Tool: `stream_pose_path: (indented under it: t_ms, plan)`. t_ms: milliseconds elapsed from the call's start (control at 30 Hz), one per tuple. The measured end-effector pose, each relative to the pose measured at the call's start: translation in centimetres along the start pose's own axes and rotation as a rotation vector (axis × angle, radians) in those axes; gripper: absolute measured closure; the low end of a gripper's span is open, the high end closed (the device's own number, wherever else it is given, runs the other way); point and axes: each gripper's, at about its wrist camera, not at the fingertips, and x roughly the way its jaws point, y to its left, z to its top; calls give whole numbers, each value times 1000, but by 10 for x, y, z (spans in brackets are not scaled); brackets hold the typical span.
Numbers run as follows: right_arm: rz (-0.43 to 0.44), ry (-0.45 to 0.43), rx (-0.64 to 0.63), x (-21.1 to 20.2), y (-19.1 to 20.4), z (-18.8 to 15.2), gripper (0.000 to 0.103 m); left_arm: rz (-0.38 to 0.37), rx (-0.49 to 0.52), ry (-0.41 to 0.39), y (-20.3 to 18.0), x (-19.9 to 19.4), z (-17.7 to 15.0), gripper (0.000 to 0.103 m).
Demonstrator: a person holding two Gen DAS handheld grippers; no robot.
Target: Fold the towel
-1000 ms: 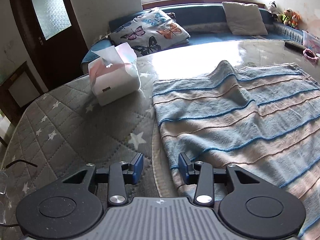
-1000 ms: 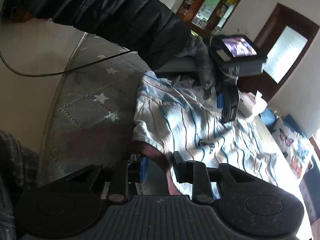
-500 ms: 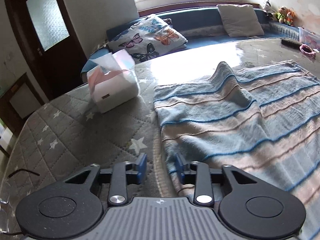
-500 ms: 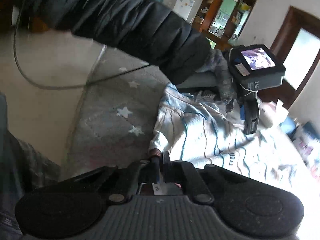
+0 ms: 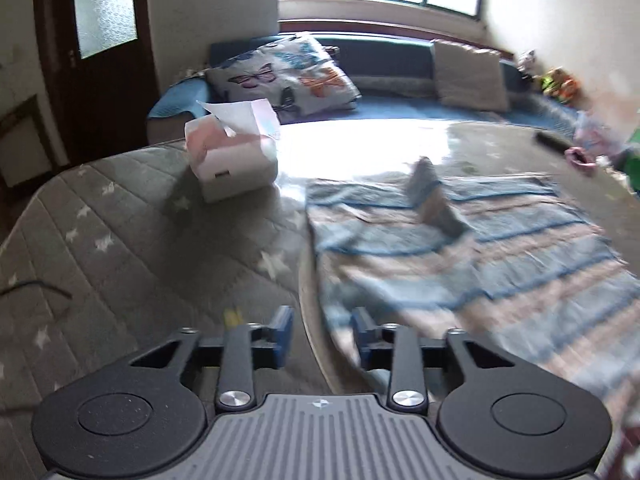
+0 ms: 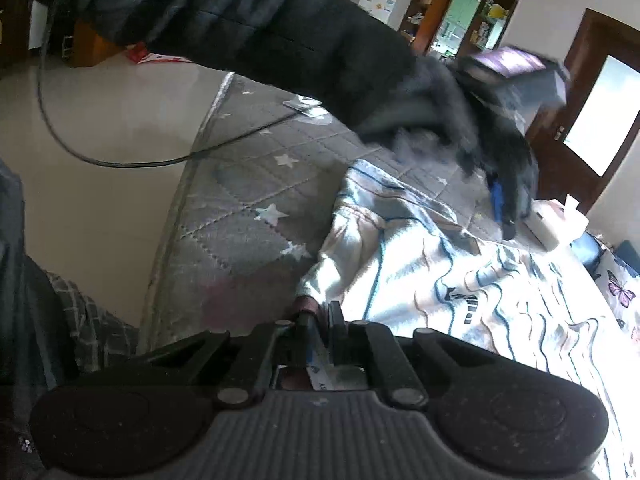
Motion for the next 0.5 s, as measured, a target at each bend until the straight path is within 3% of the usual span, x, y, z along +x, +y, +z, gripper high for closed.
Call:
stream_pose_path:
  t_ms: [67, 167, 300, 333, 400, 500]
  plan:
    - [-1, -3, 0, 0, 0, 1, 97, 17, -6, 16, 4, -6, -14, 48]
    - [-5, -5, -2, -2, 1, 2, 97, 42, -14, 41, 10, -15, -35, 45]
    - [-12, -6, 6, -3, 1, 3, 97, 58, -29, 46, 12, -25, -55, 46]
    - [-14, -7, 10, -3, 1, 3, 97, 60, -33, 44, 12, -27, -59, 50]
    - [-20, -6, 9, -3, 2, 4, 97, 60, -30, 34, 8, -33, -63, 92]
    - [-31, -5, 5, -2, 2, 4, 97, 144, 8, -7, -2, -50, -69, 95]
